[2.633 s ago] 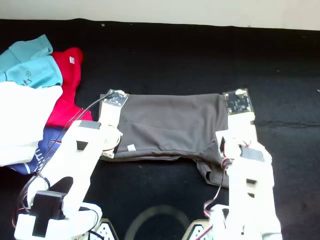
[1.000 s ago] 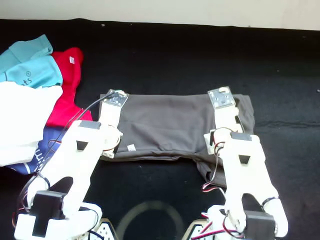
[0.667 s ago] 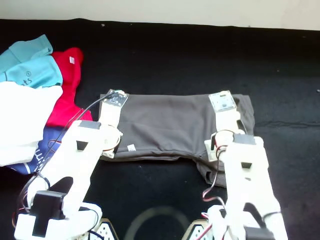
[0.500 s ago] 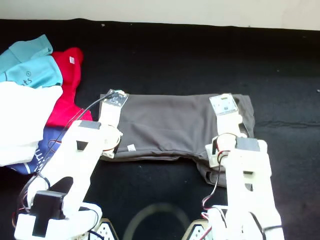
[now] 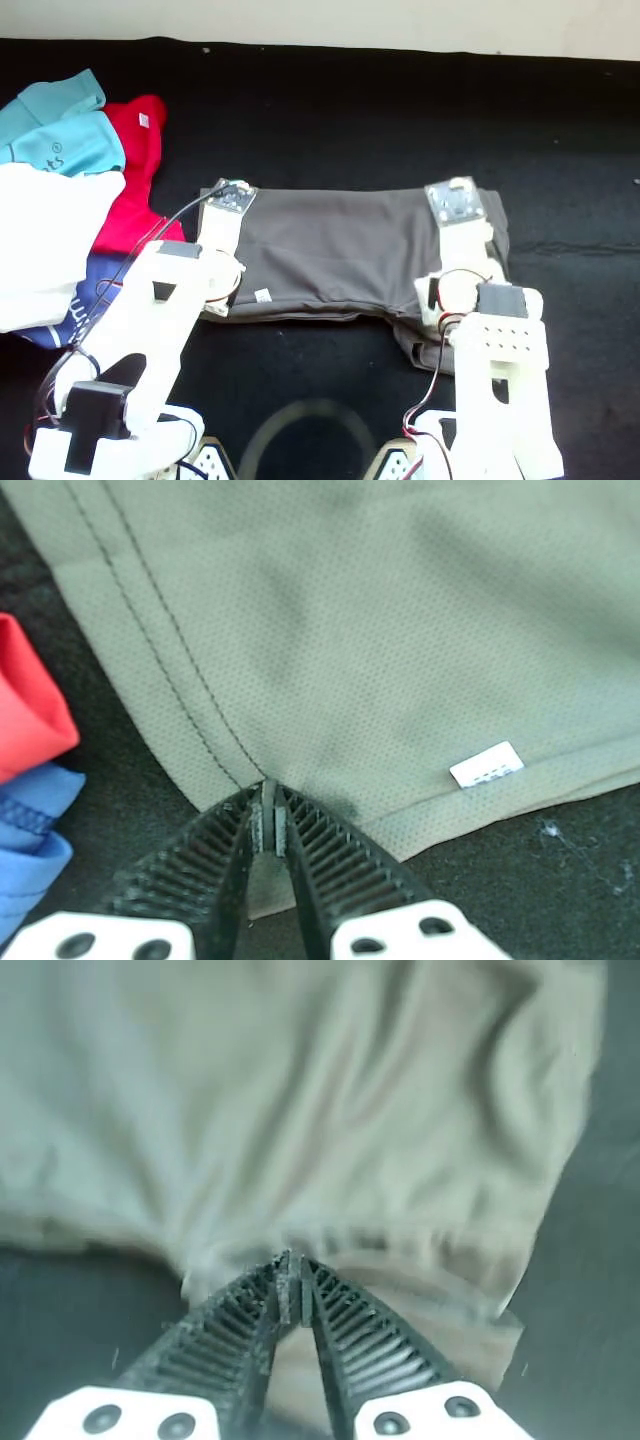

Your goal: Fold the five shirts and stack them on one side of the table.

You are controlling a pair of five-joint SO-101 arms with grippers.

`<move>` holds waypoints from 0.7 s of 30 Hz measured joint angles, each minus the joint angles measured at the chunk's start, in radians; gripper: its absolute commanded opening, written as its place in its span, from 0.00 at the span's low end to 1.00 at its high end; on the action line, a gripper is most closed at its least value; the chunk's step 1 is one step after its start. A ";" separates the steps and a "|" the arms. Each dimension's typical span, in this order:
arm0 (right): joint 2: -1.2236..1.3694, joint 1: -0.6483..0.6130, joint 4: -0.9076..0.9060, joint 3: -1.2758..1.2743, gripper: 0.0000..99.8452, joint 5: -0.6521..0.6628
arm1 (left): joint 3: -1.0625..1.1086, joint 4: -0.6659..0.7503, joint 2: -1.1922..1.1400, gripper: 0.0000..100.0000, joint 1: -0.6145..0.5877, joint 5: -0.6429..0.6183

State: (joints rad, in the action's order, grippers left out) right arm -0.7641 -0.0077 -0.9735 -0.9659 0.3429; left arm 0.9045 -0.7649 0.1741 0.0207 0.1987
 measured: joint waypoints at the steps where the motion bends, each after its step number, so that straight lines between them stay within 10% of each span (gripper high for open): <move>1: 0.000 0.000 0.052 -0.014 0.01 0.000 | 0.000 0.000 0.000 0.01 0.000 0.000; 21: 0.226 0.071 0.338 -0.216 0.01 0.000 | 0.003 0.006 0.000 0.01 0.000 -0.032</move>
State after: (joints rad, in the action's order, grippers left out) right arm -0.5386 0.0629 -0.6360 -1.1822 0.3429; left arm 0.9076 -0.7587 0.1741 0.0207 0.1665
